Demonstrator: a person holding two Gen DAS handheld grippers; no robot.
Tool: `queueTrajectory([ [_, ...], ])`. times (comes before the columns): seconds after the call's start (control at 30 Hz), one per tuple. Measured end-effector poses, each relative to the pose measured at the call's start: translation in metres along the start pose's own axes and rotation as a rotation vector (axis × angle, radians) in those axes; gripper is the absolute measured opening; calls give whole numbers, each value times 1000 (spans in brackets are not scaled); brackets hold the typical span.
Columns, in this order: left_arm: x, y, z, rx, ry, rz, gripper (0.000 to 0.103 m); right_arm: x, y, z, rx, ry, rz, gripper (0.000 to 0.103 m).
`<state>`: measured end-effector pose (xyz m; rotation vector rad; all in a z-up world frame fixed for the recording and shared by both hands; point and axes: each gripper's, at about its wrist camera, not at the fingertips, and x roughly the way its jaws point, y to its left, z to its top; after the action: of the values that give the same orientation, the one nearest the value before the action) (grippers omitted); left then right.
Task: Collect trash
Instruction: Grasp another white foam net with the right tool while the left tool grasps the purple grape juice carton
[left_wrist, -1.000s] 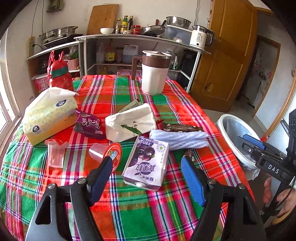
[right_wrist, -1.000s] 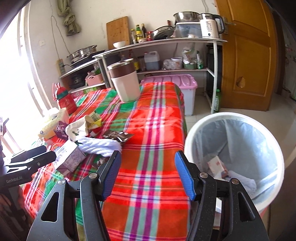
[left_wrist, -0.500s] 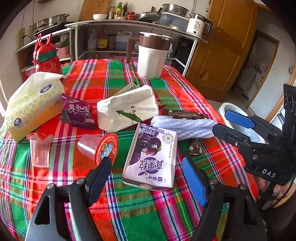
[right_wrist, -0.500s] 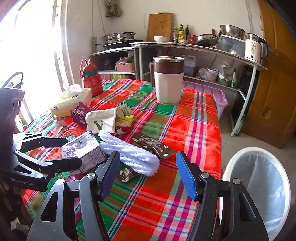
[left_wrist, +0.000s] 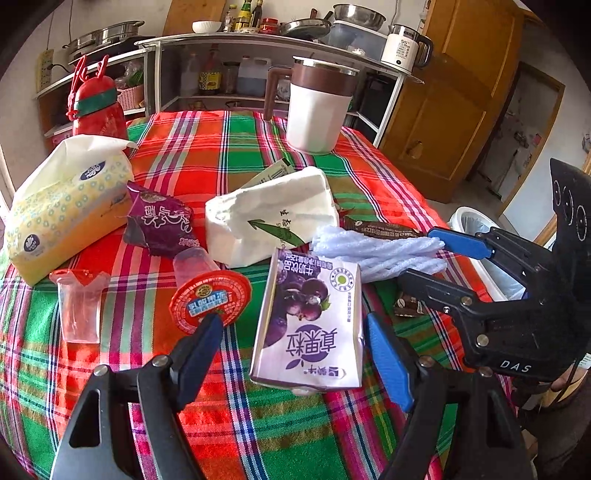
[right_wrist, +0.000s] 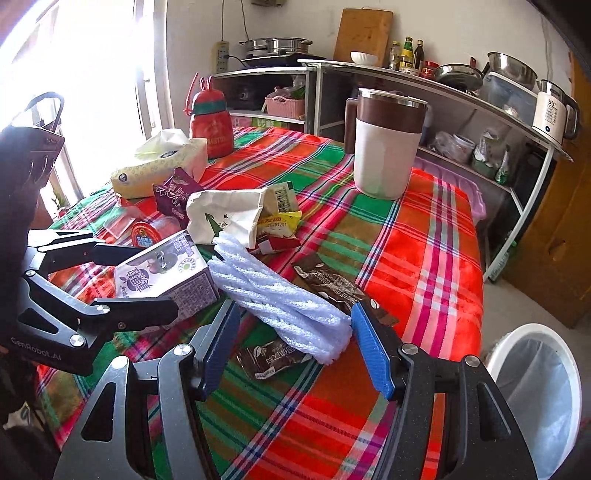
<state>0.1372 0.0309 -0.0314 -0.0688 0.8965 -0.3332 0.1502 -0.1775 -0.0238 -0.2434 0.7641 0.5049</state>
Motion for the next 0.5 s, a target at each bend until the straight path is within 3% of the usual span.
queueTrajectory([
  [0.23,8,5,1,-13,21,10,80,13,-2,1,-22,46,-8,63],
  [0.4,8,4,0,-8,20,0,80,15,-3,0,0,49,-9,42],
  [0.5,7,2,-1,-2,15,-5,73,13,-4,-2,10,49,1,37],
])
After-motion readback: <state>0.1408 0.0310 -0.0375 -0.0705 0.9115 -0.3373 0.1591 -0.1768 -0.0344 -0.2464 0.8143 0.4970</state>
